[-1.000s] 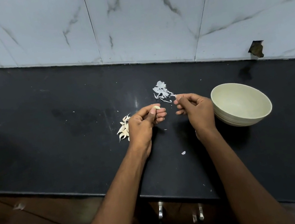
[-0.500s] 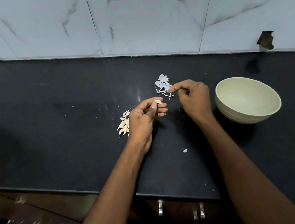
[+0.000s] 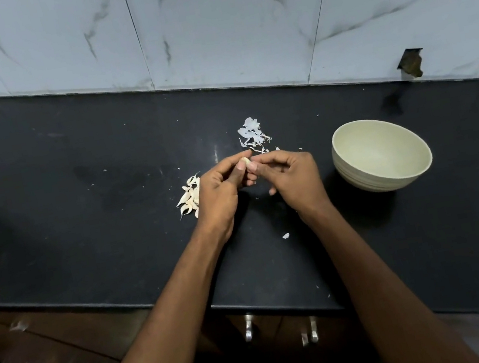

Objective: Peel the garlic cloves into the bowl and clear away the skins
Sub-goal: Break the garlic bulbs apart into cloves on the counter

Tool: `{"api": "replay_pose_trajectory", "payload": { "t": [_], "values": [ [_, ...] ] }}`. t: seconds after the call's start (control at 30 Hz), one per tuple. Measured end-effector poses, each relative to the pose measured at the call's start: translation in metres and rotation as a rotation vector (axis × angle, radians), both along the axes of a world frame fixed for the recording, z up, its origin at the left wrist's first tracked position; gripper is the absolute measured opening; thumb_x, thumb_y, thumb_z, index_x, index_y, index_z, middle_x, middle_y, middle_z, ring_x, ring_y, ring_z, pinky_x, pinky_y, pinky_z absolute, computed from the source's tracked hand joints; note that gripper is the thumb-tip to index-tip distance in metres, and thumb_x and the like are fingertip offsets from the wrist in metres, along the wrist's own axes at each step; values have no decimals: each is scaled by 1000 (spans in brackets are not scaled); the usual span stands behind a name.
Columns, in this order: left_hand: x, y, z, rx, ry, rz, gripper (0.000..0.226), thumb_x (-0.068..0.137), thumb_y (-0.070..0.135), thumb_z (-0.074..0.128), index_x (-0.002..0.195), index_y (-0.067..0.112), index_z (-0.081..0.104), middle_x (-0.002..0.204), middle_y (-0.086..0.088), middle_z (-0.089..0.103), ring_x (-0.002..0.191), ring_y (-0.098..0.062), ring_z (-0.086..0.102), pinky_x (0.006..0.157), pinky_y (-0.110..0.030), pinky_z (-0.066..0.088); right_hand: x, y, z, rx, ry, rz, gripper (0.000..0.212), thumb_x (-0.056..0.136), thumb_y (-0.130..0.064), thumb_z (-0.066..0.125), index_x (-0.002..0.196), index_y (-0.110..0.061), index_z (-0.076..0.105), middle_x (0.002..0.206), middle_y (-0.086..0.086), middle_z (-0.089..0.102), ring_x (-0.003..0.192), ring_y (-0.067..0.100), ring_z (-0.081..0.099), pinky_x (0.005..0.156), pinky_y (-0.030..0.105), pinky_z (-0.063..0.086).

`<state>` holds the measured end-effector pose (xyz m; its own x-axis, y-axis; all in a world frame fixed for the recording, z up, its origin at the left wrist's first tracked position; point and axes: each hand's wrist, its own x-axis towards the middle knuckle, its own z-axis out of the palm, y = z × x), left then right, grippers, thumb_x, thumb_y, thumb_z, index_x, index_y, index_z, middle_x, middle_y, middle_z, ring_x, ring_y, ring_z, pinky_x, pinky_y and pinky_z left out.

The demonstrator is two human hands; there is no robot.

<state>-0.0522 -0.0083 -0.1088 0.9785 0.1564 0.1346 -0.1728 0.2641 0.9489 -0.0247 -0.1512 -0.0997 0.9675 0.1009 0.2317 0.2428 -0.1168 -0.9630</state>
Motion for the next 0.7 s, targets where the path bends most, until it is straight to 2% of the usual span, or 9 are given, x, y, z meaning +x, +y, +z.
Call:
{"api": "replay_pose_trajectory", "payload": {
  "t": [0.13,0.27,0.47,0.57,0.7],
  "values": [
    [0,0,2,-18,12,-33,26,105,5,55,127,5,69,88,-9,71,82,-17,61,80,-26,54,-1,-4,5,1,-44,49,11,91,-18,81,99,-12,83,82,5,79,72,9,71,54,24,49],
    [0,-1,3,-35,7,-63,26,105,5,55,129,2,67,94,-14,73,86,-22,66,80,-29,57,-2,-8,11,149,58,94,12,92,-12,78,101,-5,80,86,7,79,75,10,69,59,21,50],
    [-3,3,4,-68,-27,21,17,97,6,69,109,-5,73,92,-17,75,88,-23,70,81,-33,57,-4,-11,13,372,311,182,16,91,-5,75,105,1,77,96,16,78,91,22,77,77,25,61],
    [-3,3,4,-59,-13,33,13,94,5,73,104,-3,77,90,-12,77,85,-19,69,78,-30,55,-5,-11,16,451,355,203,12,89,-1,73,100,1,77,96,17,78,92,23,78,82,25,62],
    [-5,3,5,-76,-8,29,14,93,3,72,104,-5,76,89,-13,77,84,-20,70,76,-28,56,-5,-11,17,464,356,210,15,87,3,74,101,7,74,97,22,77,91,26,78,82,26,62]
  ]
}}
